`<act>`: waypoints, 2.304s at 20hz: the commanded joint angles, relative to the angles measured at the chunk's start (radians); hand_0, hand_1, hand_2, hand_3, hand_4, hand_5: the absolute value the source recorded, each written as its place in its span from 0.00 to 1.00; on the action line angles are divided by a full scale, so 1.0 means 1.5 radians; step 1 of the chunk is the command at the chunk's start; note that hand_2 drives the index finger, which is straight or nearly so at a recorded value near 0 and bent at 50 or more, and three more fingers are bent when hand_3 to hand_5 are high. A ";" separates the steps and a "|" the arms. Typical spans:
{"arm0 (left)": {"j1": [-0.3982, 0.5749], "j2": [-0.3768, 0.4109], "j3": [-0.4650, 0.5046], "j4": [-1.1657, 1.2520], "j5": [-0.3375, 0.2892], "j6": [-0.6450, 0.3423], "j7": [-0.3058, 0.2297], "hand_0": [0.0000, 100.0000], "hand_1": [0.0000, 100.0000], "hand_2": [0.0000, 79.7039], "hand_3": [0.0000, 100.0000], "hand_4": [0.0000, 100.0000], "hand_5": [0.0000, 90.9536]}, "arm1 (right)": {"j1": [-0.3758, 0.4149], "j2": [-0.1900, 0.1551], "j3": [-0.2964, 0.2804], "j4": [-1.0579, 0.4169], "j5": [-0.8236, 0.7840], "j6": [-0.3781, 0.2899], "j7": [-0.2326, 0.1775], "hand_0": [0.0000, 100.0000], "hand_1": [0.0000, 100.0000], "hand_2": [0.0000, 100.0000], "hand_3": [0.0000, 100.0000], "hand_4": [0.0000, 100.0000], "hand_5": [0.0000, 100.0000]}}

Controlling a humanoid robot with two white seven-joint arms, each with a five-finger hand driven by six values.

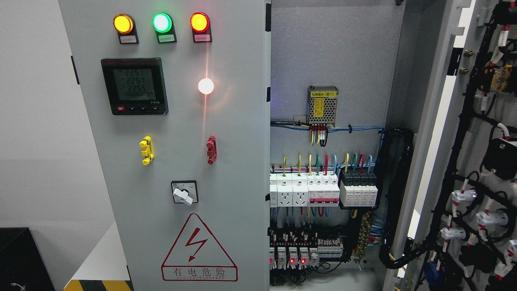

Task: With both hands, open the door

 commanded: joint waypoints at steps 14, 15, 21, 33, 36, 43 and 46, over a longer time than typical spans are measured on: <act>-0.026 -0.006 0.006 0.015 -0.001 0.005 0.016 0.00 0.00 0.00 0.00 0.00 0.00 | -0.029 -0.077 0.105 -0.357 -0.016 -0.143 -0.004 0.19 0.00 0.00 0.00 0.00 0.00; -0.026 -0.006 0.007 0.015 -0.001 0.005 0.019 0.00 0.00 0.00 0.00 0.00 0.00 | -0.041 -0.077 0.106 -0.358 -0.016 -0.143 -0.005 0.19 0.00 0.00 0.00 0.00 0.00; -0.026 -0.007 0.006 0.012 -0.001 0.005 0.026 0.00 0.00 0.00 0.00 0.00 0.00 | -0.115 -0.068 0.108 -0.351 -0.015 -0.140 -0.006 0.19 0.00 0.00 0.00 0.00 0.00; -0.026 -0.006 0.005 0.007 0.003 0.004 0.016 0.00 0.00 0.00 0.00 0.00 0.00 | -0.254 -0.052 0.111 -0.337 -0.021 -0.060 -0.007 0.19 0.00 0.00 0.00 0.00 0.00; -0.026 -0.007 0.002 0.008 0.001 0.004 0.022 0.00 0.00 0.00 0.00 0.00 0.00 | -0.288 -0.040 0.122 -0.337 -0.021 -0.001 -0.007 0.19 0.00 0.00 0.00 0.00 0.00; -0.025 -0.007 0.002 0.009 -0.002 0.004 0.025 0.00 0.00 0.00 0.00 0.00 0.00 | -0.396 -0.019 0.128 -0.330 -0.031 0.125 -0.007 0.19 0.00 0.00 0.00 0.00 0.00; -0.023 -0.008 0.001 0.009 -0.005 0.003 0.037 0.00 0.00 0.00 0.00 0.00 0.00 | -0.442 -0.019 0.120 -0.313 -0.099 0.161 -0.008 0.19 0.00 0.00 0.00 0.00 0.00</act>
